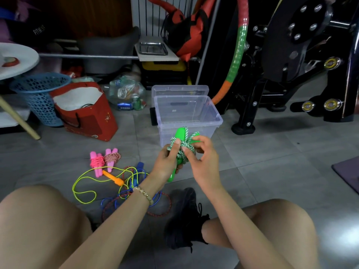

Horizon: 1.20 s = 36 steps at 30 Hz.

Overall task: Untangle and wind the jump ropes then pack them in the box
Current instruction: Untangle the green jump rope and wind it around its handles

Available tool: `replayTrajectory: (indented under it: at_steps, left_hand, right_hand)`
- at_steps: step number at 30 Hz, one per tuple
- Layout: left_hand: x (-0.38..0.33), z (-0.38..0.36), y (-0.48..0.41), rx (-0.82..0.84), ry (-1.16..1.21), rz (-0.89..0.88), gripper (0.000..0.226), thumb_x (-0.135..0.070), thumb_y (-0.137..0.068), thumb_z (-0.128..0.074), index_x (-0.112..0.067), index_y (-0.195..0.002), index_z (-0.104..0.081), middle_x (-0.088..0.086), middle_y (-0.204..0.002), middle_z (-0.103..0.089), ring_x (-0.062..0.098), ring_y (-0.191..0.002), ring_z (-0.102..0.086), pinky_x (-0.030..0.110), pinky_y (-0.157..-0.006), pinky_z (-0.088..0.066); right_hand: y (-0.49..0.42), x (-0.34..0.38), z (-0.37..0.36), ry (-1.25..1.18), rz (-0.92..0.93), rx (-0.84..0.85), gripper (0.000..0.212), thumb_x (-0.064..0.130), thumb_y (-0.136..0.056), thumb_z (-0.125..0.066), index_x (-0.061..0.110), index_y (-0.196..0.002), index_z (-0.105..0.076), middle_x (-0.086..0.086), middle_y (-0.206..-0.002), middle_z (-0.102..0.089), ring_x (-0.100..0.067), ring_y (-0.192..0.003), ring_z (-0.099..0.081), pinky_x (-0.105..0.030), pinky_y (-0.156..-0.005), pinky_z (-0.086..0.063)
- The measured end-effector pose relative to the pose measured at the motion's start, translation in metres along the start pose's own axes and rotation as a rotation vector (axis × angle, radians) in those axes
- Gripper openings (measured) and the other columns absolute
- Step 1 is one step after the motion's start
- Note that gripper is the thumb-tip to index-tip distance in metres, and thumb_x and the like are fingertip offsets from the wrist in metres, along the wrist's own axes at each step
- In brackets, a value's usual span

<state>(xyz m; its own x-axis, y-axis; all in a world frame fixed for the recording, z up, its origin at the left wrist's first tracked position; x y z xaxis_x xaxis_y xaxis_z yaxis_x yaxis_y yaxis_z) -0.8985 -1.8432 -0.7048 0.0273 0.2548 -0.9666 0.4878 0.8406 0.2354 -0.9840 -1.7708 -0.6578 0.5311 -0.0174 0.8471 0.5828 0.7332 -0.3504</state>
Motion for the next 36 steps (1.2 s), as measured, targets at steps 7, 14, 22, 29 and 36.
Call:
replayTrajectory:
  at_steps: [7,14,22,29,36]
  left_hand:
    - [-0.004,-0.005,-0.001,-0.028,-0.003,0.007,0.049,-0.049,-0.094,-0.046,-0.002,-0.103,-0.056,0.007,-0.068,-0.056,0.014,-0.049,-0.05,0.018,-0.041,-0.039]
    - [-0.017,0.006,-0.003,0.032,-0.115,0.018,0.038,-0.051,-0.092,-0.046,-0.014,-0.095,-0.052,0.006,-0.069,-0.056,0.015,-0.053,-0.053,0.017,-0.042,-0.04]
    - [-0.016,0.012,-0.005,0.056,-0.028,0.037,0.051,-0.051,-0.096,-0.036,-0.005,-0.098,-0.058,0.007,-0.062,-0.059,0.013,-0.048,-0.052,0.019,-0.043,-0.039]
    - [-0.007,0.009,-0.004,0.131,0.06,0.156,0.067,-0.061,-0.094,-0.026,-0.005,-0.113,-0.057,0.004,-0.059,-0.055,0.01,-0.046,-0.051,0.019,-0.041,-0.041]
    - [-0.015,0.04,-0.033,-0.029,-0.069,-0.002,0.042,-0.046,-0.101,-0.024,-0.019,-0.116,-0.053,0.007,-0.088,-0.063,0.014,-0.073,-0.06,0.029,-0.071,-0.049]
  right_hand:
    - [0.004,-0.002,0.001,0.156,0.04,-0.167,0.02,0.02,-0.087,-0.065,0.006,-0.1,-0.068,-0.002,-0.092,-0.066,-0.015,-0.09,-0.055,-0.013,-0.08,-0.039]
    - [-0.009,-0.013,-0.002,-0.099,-0.173,0.072,0.015,0.018,-0.09,-0.061,0.012,-0.102,-0.068,0.005,-0.093,-0.061,-0.011,-0.09,-0.057,-0.02,-0.078,-0.042]
    - [-0.011,-0.004,-0.008,-0.23,-0.126,0.106,0.009,0.012,-0.084,-0.069,0.014,-0.092,-0.07,0.007,-0.077,-0.064,0.0,-0.073,-0.056,-0.016,-0.077,-0.045]
    - [-0.008,0.001,-0.015,-0.035,0.085,0.021,0.024,0.025,-0.082,-0.071,0.024,-0.106,-0.071,0.011,-0.086,-0.067,-0.005,-0.085,-0.06,-0.022,-0.086,-0.044]
    - [-0.032,-0.017,-0.044,-0.227,-0.199,0.126,0.017,0.03,-0.09,-0.06,0.029,-0.106,-0.065,0.0,-0.116,-0.063,-0.014,-0.113,-0.056,-0.032,-0.099,-0.044]
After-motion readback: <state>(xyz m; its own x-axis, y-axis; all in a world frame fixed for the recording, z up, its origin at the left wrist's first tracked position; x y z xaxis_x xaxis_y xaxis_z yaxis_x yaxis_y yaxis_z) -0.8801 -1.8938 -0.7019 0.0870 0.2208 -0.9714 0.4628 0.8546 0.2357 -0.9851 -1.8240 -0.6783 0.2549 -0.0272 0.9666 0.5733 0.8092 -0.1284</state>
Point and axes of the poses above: each hand's wrist, its own y-axis away from the middle knuckle, its own z-axis out of the back of the hand, x = y × z, the point moved 4 cm from there along -y, towards the middle knuckle
